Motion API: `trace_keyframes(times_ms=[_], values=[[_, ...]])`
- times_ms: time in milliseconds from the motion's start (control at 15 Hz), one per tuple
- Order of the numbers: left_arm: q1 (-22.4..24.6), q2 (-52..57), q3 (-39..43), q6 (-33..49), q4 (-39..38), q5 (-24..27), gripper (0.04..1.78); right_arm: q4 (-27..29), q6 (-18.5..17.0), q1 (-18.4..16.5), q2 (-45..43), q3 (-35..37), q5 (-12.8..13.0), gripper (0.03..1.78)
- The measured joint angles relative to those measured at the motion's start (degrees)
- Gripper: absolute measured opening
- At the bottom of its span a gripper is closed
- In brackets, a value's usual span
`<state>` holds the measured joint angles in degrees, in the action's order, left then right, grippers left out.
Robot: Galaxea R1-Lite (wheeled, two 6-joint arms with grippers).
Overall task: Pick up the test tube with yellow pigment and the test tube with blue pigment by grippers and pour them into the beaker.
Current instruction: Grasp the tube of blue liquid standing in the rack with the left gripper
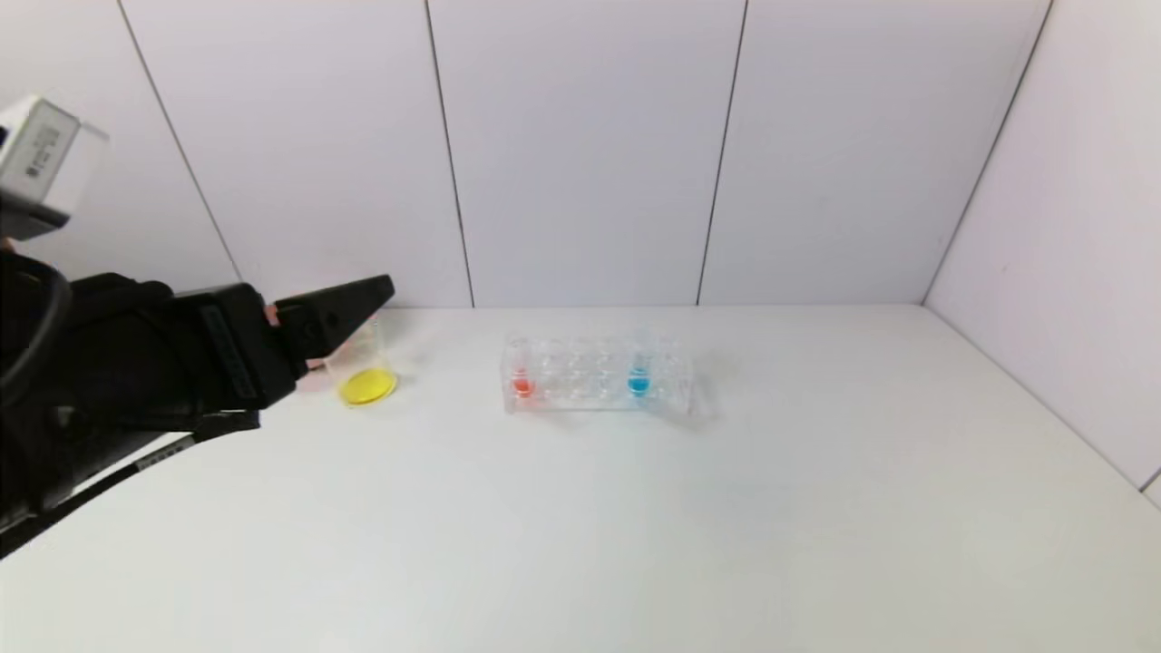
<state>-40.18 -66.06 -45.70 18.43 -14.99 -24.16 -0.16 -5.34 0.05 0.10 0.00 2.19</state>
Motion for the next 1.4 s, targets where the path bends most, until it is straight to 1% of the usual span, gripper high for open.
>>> trace_keyframes(times_ms=[133,400,600,733,1067,1400], values=[[-1.29,-4.04,1.13,0.52,-4.13,1.34,1.78,0.0,0.0,-0.02,0.0,0.0,0.0,1.71],[-2.05,-16.68,2.01,0.44,-17.77,4.62,1.78,0.0,0.02,-0.02,0.0,0.0,-0.02,1.71],[-2.16,-26.77,1.13,0.02,-28.5,6.14,1.78,0.0,0.02,-0.02,0.0,0.0,0.0,1.71],[-2.23,-32.26,-0.63,0.0,-33.05,6.67,1.78,0.0,0.0,-0.02,0.0,0.0,0.0,1.71],[-2.84,-41.29,-5.58,0.17,-34.47,6.8,1.78,0.0,0.0,0.0,0.0,0.0,0.0,1.71],[-3.94,-48.02,-9.53,-0.09,-37.21,6.8,1.78,0.0,0.0,-0.02,0.0,0.0,0.0,1.71]])
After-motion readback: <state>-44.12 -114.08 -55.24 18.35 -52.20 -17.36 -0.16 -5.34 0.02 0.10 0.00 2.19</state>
